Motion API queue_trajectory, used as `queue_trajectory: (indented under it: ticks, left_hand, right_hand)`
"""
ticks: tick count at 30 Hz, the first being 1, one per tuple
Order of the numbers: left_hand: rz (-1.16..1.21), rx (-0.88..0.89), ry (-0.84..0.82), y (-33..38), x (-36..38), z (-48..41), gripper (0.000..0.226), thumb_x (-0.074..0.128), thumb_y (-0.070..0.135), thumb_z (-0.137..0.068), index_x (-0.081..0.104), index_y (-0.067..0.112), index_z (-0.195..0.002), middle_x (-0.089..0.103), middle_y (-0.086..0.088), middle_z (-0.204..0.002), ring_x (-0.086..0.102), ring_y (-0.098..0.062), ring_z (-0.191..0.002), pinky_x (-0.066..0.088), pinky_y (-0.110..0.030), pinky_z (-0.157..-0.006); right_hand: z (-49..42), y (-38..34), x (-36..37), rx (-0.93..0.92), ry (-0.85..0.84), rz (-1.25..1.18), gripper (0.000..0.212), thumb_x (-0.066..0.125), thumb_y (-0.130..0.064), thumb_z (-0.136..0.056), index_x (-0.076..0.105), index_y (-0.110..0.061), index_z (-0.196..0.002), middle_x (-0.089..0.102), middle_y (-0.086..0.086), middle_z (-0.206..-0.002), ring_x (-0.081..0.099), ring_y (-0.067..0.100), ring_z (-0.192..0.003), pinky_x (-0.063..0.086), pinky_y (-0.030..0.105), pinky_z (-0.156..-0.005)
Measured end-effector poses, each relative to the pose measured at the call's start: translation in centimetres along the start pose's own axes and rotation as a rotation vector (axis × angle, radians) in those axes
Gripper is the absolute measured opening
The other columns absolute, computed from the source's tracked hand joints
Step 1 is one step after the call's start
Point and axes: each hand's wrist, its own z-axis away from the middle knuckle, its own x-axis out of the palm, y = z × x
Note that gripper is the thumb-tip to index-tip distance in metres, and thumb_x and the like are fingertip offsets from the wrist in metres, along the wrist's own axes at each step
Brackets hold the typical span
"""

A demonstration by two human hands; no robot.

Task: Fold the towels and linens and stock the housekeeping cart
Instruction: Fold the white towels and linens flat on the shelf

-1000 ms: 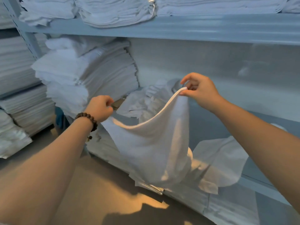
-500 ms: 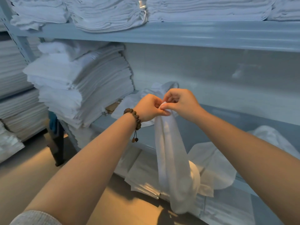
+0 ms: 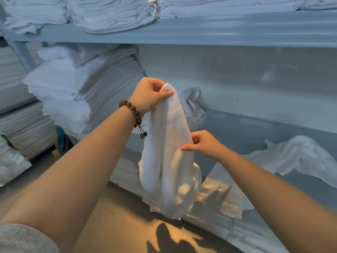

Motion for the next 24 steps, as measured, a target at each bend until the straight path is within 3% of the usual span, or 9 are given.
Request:
queue_trajectory:
  ticks: [2, 4, 8, 12, 17, 24]
  left_hand:
    - [0.006, 0.006, 0.081, -0.5, -0.9, -0.3, 0.026, 0.071, 0.014, -0.084, 0.064, -0.011, -0.083, 0.054, -0.011, -0.071, 0.047, -0.018, -0.065, 0.037, -0.03, -0.061]
    - [0.018, 0.005, 0.156, -0.9, -1.8, -0.6, 0.024, 0.071, 0.014, -0.084, 0.066, -0.009, -0.082, 0.054, -0.006, -0.07, 0.047, -0.015, -0.063, 0.037, -0.025, -0.059]
    - [0.063, -0.022, 0.236, -1.6, -3.1, -0.8, 0.014, 0.07, 0.014, -0.085, 0.069, 0.001, -0.083, 0.057, 0.0, -0.066, 0.05, -0.008, -0.057, 0.041, -0.019, -0.052]
    - [0.08, -0.026, 0.285, -2.2, -3.6, -1.0, 0.008, 0.069, 0.016, -0.086, 0.071, 0.008, -0.084, 0.06, 0.004, -0.068, 0.053, -0.003, -0.058, 0.045, -0.017, -0.056]
    - [0.049, 0.017, 0.307, -2.6, -5.2, -1.9, 0.021, 0.068, 0.022, -0.084, 0.071, 0.002, -0.09, 0.061, -0.006, -0.079, 0.054, -0.015, -0.071, 0.046, -0.029, -0.066]
    - [-0.014, 0.053, 0.312, -4.2, -6.9, -2.8, 0.037, 0.066, 0.03, -0.079, 0.066, -0.006, -0.086, 0.054, -0.007, -0.078, 0.049, -0.016, -0.072, 0.042, -0.032, -0.067]
  right_hand:
    - [0.1, 1.7, 0.4, 0.048, 0.026, 0.058, 0.024, 0.077, -0.003, -0.076, 0.072, 0.0, -0.1, 0.073, 0.011, -0.094, 0.068, 0.009, -0.077, 0.056, 0.026, -0.075]
    - [0.3, 3.4, 0.7, 0.101, 0.053, 0.128, 0.023, 0.079, -0.007, -0.076, 0.073, -0.001, -0.097, 0.074, 0.013, -0.092, 0.067, 0.014, -0.079, 0.054, 0.036, -0.08]
    - [0.6, 5.4, 1.0, 0.149, 0.106, 0.276, 0.016, 0.079, -0.017, -0.077, 0.075, -0.01, -0.091, 0.074, 0.007, -0.086, 0.065, 0.011, -0.077, 0.052, 0.034, -0.077]
    - [0.7, 6.5, 0.9, 0.177, 0.075, 0.447, 0.015, 0.076, -0.02, -0.078, 0.074, -0.011, -0.089, 0.072, 0.007, -0.086, 0.066, 0.02, -0.083, 0.049, 0.034, -0.074]
    - [1.8, 8.4, 0.3, 0.251, 0.116, 0.528, 0.022, 0.075, -0.021, -0.076, 0.071, -0.002, -0.087, 0.068, 0.015, -0.088, 0.062, 0.028, -0.085, 0.048, 0.04, -0.076]
    - [2.6, 9.4, -1.2, 0.266, 0.168, 0.578, 0.024, 0.075, -0.021, -0.075, 0.067, 0.001, -0.077, 0.064, 0.02, -0.084, 0.059, 0.033, -0.081, 0.038, 0.035, -0.064]
